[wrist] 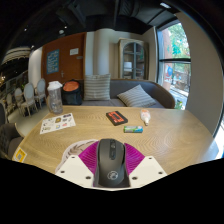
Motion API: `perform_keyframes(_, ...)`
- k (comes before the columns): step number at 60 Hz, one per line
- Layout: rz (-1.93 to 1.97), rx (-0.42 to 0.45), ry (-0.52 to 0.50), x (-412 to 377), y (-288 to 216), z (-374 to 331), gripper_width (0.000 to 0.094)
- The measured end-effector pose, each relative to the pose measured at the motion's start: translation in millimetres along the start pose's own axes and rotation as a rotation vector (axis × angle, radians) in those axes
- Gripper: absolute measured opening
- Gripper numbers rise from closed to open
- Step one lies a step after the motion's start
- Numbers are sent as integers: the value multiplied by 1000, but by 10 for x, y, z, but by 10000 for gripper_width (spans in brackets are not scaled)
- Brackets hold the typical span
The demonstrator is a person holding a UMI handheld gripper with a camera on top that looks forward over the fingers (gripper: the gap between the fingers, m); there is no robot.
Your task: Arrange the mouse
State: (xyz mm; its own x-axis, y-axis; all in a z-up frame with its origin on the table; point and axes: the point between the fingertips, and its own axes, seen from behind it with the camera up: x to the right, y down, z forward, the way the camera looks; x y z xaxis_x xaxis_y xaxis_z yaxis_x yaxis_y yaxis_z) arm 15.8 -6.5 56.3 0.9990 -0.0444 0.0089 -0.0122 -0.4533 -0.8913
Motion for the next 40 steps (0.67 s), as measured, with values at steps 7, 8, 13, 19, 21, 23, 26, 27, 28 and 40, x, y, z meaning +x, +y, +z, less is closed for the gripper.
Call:
perform_keyframes(7, -38, -62, 13, -367, 331, 226, 352)
perform_keyframes(8, -42, -70, 16, -388, 369, 254, 356)
perform_keyframes(13, -51, -111, 37, -422, 562, 351, 390)
perform_keyframes(19, -63, -142, 23, -427, 709, 408, 470)
perform_keyframes(21, -84, -144, 16, -421, 721, 403, 498)
perform_keyframes(23, -94, -145, 9, -423, 730, 379, 584)
perform_keyframes(26, -98, -129, -10, -454, 694, 315, 779)
perform_keyframes(27, -96, -118, -20, -464, 673, 285, 832)
perform_keyframes(28, -95, -106, -31, -474, 650, 249, 878)
perform_keyframes(40, -68, -28, -117, -345, 580, -483, 854)
